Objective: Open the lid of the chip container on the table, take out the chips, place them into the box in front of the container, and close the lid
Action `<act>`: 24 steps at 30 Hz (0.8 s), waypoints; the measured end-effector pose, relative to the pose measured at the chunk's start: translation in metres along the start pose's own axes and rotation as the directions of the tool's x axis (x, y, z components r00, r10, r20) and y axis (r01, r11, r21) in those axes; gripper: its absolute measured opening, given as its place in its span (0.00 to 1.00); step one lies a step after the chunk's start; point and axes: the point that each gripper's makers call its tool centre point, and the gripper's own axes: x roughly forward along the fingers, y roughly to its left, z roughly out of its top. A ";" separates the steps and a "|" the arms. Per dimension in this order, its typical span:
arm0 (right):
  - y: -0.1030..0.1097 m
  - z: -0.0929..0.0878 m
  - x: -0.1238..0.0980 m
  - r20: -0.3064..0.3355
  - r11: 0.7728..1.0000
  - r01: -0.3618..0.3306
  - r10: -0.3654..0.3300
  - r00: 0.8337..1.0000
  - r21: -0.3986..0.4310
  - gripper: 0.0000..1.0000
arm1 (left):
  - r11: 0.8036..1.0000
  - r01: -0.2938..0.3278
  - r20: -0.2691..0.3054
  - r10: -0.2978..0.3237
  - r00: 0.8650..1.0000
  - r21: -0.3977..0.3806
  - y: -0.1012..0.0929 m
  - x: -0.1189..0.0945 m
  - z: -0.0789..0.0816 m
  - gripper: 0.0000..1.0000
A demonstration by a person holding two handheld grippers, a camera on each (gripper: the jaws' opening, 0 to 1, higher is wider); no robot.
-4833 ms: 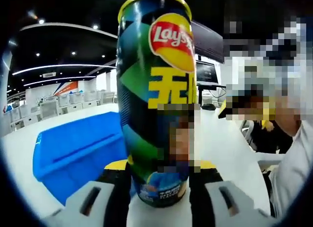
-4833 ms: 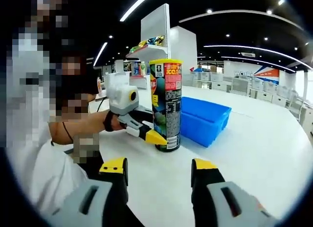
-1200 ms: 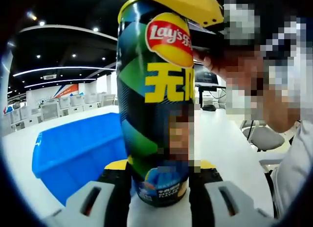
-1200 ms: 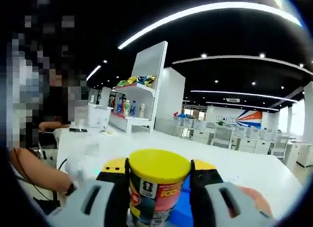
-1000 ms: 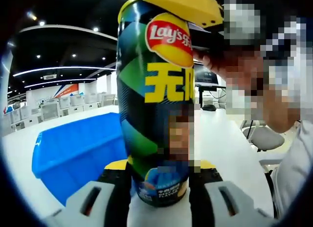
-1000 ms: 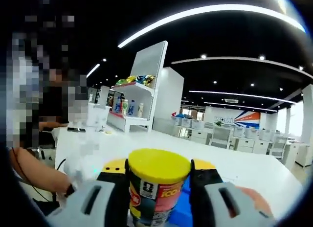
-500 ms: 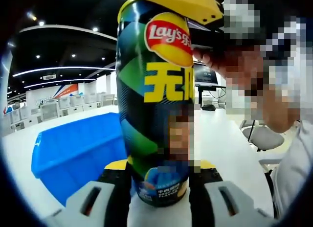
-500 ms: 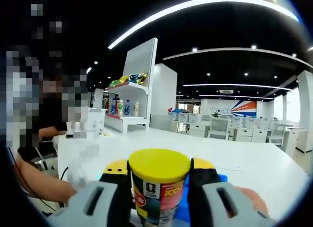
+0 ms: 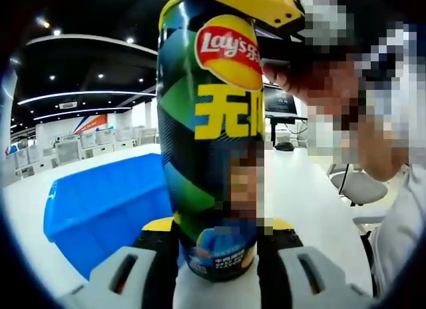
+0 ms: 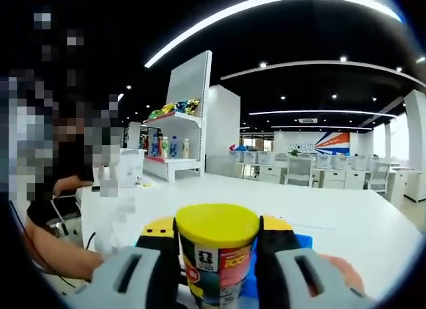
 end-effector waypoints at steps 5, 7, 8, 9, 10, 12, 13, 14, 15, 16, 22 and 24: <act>-0.001 0.001 -0.001 0.014 1.000 -0.004 0.004 1.000 -0.008 0.43 | 1.000 0.001 0.001 -0.001 1.000 0.002 -0.001 0.000 0.000 0.47; -0.001 0.001 -0.001 0.020 1.000 -0.011 0.011 1.000 -0.013 0.43 | 1.000 0.000 0.001 0.000 1.000 0.003 -0.001 0.000 0.000 0.47; 0.000 0.001 -0.001 0.022 1.000 -0.016 0.017 1.000 -0.019 0.44 | 1.000 -0.001 0.002 0.001 1.000 0.003 -0.001 0.000 0.000 0.47; 0.000 0.001 0.000 0.023 0.999 -0.021 0.021 1.000 -0.026 0.44 | 1.000 -0.003 0.003 0.003 1.000 0.002 0.000 0.000 0.000 0.47; 0.000 0.001 -0.001 0.023 0.999 -0.024 0.025 0.999 -0.032 0.44 | 1.000 -0.003 0.003 0.003 1.000 0.003 0.000 0.000 0.000 0.47; -0.001 0.001 -0.001 0.025 0.999 -0.038 0.039 0.999 -0.035 0.44 | 1.000 -0.003 0.004 0.003 1.000 0.002 -0.001 0.000 0.000 0.47; -0.001 0.001 -0.001 0.028 0.999 -0.049 0.049 0.998 -0.023 0.44 | 1.000 -0.004 0.004 0.004 1.000 0.002 -0.001 0.000 0.000 0.47; -0.001 0.001 -0.001 0.031 0.998 -0.053 0.054 0.998 -0.017 0.44 | 1.000 -0.004 0.004 0.004 1.000 0.002 -0.001 0.000 0.000 0.47; 0.000 0.001 -0.001 0.033 0.998 -0.058 0.059 0.998 -0.020 0.44 | 1.000 -0.004 0.004 0.004 1.000 0.001 -0.001 0.000 0.000 0.47; 0.000 0.001 -0.001 0.033 0.998 -0.060 0.060 0.998 -0.019 0.44 | 1.000 -0.005 0.004 0.005 1.000 0.001 -0.001 0.000 0.000 0.47; 0.002 0.002 0.001 0.040 0.994 -0.100 0.101 0.994 -0.034 0.45 | 1.000 -0.011 0.003 0.011 1.000 -0.002 0.001 -0.001 0.001 0.47; 0.001 0.003 0.001 0.036 0.993 -0.114 0.115 0.993 -0.018 0.45 | 1.000 -0.011 0.002 0.011 1.000 -0.002 0.001 -0.001 0.001 0.47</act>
